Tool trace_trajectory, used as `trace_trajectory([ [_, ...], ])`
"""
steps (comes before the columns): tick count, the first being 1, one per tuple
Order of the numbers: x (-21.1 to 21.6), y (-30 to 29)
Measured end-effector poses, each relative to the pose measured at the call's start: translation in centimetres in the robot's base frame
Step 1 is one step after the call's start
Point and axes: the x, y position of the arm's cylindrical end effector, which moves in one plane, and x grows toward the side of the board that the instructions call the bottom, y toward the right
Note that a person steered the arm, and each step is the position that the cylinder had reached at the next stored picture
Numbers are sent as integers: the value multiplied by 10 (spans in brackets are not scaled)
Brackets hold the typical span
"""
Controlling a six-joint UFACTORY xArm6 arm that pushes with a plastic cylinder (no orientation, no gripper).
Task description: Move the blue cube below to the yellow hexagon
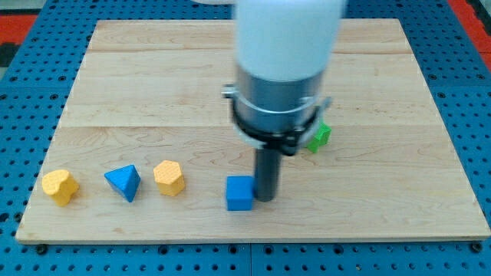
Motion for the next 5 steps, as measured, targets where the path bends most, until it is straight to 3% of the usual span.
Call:
trace_trajectory([
  [1, 6, -49],
  [4, 33, -72],
  [5, 28, -119],
])
